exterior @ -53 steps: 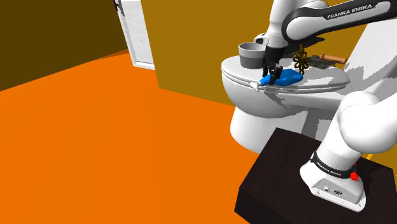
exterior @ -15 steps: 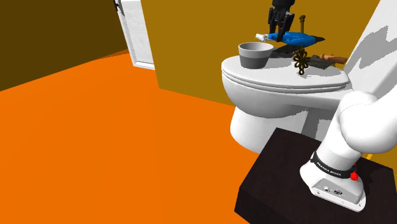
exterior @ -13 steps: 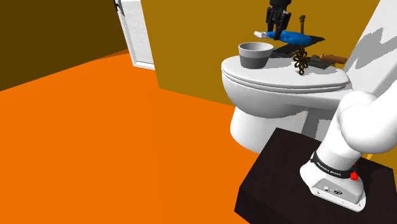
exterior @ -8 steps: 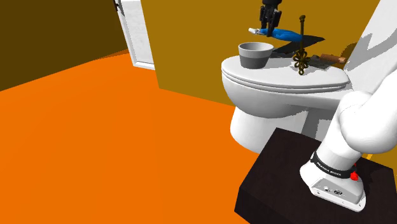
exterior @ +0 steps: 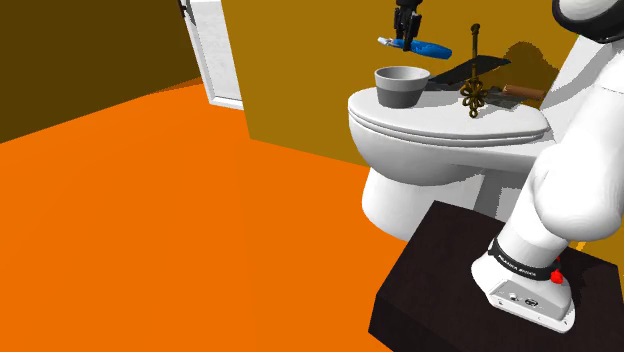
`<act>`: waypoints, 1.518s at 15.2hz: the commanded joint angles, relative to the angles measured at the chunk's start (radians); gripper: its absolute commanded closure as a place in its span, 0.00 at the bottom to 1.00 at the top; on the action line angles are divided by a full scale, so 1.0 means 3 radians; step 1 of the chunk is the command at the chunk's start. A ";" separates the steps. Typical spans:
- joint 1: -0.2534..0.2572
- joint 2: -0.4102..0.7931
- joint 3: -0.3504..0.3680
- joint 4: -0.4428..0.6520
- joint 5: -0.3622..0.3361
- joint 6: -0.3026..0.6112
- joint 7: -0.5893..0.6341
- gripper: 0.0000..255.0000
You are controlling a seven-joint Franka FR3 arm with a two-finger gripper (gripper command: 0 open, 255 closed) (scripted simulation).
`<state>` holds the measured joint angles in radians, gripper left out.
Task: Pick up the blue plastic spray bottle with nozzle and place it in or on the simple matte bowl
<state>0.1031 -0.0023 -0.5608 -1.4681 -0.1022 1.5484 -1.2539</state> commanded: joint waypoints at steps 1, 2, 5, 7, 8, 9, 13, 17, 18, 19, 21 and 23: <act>-0.0118 0.0375 -0.0115 0.0394 0.0223 -0.0058 -0.0211 1.00; -0.0119 0.0348 -0.0098 0.0318 0.0206 -0.0005 -0.0196 1.00; -0.0098 0.0278 -0.0082 0.0102 0.0163 0.0151 -0.0159 1.00; -0.0086 0.0239 -0.0075 -0.0033 0.0139 0.0251 -0.0136 1.00; -0.0080 0.0222 -0.0072 -0.0098 0.0128 0.0300 -0.0126 1.00; -0.0076 0.0205 -0.0070 -0.0161 0.0118 0.0349 -0.0116 1.00; -0.0062 0.0152 -0.0061 -0.0399 0.0085 0.0540 -0.0079 1.00; -0.0058 0.0135 -0.0058 -0.0489 0.0075 0.0615 -0.0067 1.00; -0.0058 0.0135 -0.0058 -0.0488 0.0075 0.0615 -0.0067 1.00; -0.0058 0.0135 -0.0058 -0.0488 0.0075 0.0615 -0.0067 1.00; -0.0058 0.0135 -0.0058 -0.0488 0.0075 0.0615 -0.0067 1.00; -0.0058 0.0135 -0.0058 -0.0488 0.0075 0.0615 -0.0067 0.00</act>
<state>0.0857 0.0383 -0.5783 -1.6145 -0.0798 1.7328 -1.2740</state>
